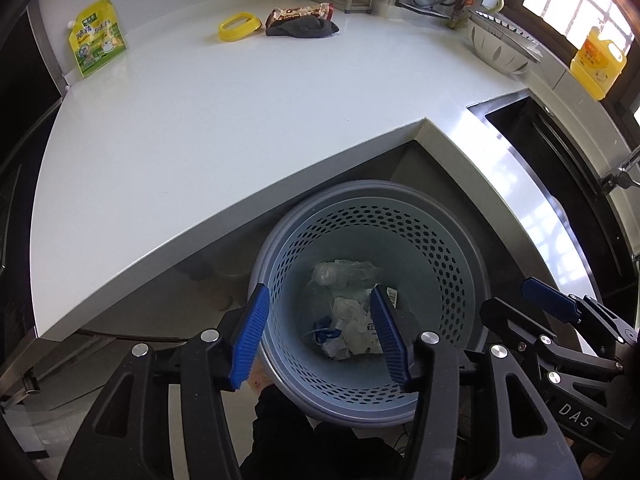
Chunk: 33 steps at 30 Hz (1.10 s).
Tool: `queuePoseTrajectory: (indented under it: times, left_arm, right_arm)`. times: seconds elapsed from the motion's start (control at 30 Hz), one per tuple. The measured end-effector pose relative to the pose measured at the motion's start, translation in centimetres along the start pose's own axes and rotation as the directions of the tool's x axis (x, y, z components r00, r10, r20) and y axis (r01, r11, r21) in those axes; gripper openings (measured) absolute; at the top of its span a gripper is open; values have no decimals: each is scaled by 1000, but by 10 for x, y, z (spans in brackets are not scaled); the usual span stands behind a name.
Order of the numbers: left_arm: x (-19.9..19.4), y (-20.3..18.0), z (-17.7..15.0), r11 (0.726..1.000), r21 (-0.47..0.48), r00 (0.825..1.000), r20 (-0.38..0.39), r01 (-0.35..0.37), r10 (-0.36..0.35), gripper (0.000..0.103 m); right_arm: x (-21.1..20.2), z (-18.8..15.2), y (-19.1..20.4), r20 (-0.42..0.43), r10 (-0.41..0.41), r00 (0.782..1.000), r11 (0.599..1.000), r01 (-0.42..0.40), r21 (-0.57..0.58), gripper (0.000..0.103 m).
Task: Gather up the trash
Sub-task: 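Withdraw both tools from the wastebasket toward the yellow lid and wrapper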
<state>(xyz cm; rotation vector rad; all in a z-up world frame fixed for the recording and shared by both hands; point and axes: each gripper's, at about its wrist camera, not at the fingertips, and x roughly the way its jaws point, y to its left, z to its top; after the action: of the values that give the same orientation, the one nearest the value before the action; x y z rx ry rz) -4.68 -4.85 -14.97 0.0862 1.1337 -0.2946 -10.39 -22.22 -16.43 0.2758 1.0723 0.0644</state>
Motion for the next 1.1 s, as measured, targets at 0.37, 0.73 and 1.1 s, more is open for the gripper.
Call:
queuePoseTrajectory:
  times: [0.37, 0.73, 1.1]
  left_arm:
    - [-12, 6, 3, 1000, -24, 999, 33, -7, 7, 57]
    - [-38, 2, 8, 999, -48, 994, 103, -22, 27, 61]
    - [-60, -5, 10, 996, -76, 985, 162, -51, 62, 68]
  right_arm:
    - [-9, 3, 1, 19, 6, 1000, 1000, -5, -10, 65]
    - [-31, 12, 0, 72, 22, 997, 999, -19, -44, 65]
    - [-50, 19, -6, 128, 63, 990, 996, -55, -72, 68]
